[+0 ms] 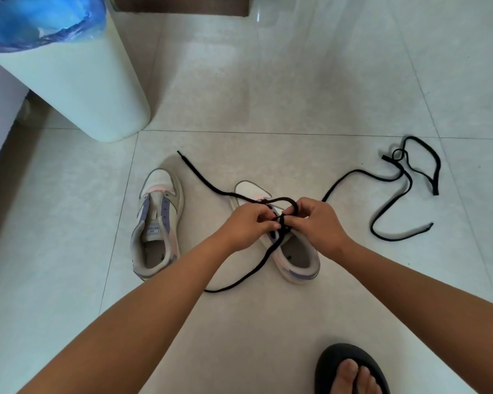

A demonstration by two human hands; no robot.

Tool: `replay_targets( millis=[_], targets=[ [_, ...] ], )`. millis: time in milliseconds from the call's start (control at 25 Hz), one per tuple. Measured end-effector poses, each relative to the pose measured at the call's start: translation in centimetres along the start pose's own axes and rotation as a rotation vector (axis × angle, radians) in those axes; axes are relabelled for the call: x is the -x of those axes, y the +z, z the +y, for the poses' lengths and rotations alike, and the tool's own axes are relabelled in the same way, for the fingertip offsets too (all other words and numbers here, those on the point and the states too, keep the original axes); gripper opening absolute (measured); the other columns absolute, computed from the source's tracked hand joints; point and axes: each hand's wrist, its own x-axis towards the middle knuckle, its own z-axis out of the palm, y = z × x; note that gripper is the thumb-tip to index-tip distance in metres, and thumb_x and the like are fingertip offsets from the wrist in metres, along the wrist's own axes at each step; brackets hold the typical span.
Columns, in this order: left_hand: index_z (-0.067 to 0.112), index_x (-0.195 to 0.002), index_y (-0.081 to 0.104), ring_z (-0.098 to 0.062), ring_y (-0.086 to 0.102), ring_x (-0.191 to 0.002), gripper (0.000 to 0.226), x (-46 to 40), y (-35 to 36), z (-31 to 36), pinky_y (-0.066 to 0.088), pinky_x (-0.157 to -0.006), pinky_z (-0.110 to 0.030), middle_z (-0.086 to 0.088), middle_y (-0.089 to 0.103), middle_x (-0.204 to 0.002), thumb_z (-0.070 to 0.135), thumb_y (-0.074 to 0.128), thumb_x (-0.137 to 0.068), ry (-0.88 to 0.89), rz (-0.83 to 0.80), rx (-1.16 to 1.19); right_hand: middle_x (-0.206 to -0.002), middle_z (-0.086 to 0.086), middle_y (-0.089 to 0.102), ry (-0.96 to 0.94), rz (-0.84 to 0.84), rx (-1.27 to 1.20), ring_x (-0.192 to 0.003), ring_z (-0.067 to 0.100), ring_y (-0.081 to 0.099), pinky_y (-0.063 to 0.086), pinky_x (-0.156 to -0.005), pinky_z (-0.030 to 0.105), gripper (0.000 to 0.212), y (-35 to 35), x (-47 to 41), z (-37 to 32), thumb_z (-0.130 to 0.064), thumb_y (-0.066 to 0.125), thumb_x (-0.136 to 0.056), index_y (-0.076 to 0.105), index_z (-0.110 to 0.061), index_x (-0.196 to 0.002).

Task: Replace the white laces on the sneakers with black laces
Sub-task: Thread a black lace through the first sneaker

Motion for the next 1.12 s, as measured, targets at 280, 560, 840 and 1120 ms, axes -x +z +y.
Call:
replay_targets(
  millis=[280,560,840,1120],
  targets=[
    [0.01,-0.086,0.056,-0.022,0.058,-0.061,0.028,-0.6,-0.6,-2.0,0.029,-0.044,-0.028,-0.003,0.057,-0.076,0.006,0.075,-0.066,0.228,0.285,-0.885,-0.068,-0.001,0.065,0.148,0.034,-0.058,-0.059,0.003,0.057,0.048,-0.06,0.014,0.013,-0.4,1.7,0.7,-0.014,0.078,-0.075,0.066,-0.014,-0.069],
    [0.001,-0.097,0.053,-0.028,0.063,-0.082,0.018,-1.3,-2.0,-1.1,0.047,-0.066,-0.034,-0.015,0.061,-0.093,-0.007,0.045,-0.083,-0.186,0.331,-0.441,-0.064,-0.001,0.061,0.212,-0.004,-0.09,-0.05,-0.003,0.053,0.042,-0.05,0.008,0.018,-1.1,1.9,1.2,-0.017,0.077,-0.076,0.069,-0.001,-0.078],
    [0.002,-0.107,0.047,-0.025,0.047,-0.077,0.015,-1.3,-2.3,-3.6,0.034,-0.064,-0.033,-0.014,0.054,-0.094,0.003,0.038,-0.094,-0.186,0.316,-0.557,-0.064,-0.002,0.06,0.241,-0.027,-0.128,-0.055,0.002,0.054,0.045,-0.054,0.012,0.014,-1.3,1.9,1.8,-0.02,0.075,-0.078,0.068,-0.008,-0.074],
    [0.005,-0.115,0.042,-0.027,0.056,-0.095,0.03,-0.7,-4.2,-4.6,0.034,-0.065,-0.03,-0.011,0.055,-0.108,-0.007,0.043,-0.087,0.016,0.153,-1.132,-0.057,-0.005,0.054,0.26,-0.059,-0.058,-0.041,-0.004,0.044,0.035,-0.045,0.007,0.018,-2.5,2.6,2.3,-0.015,0.072,-0.081,0.063,-0.012,-0.066]
  ],
)
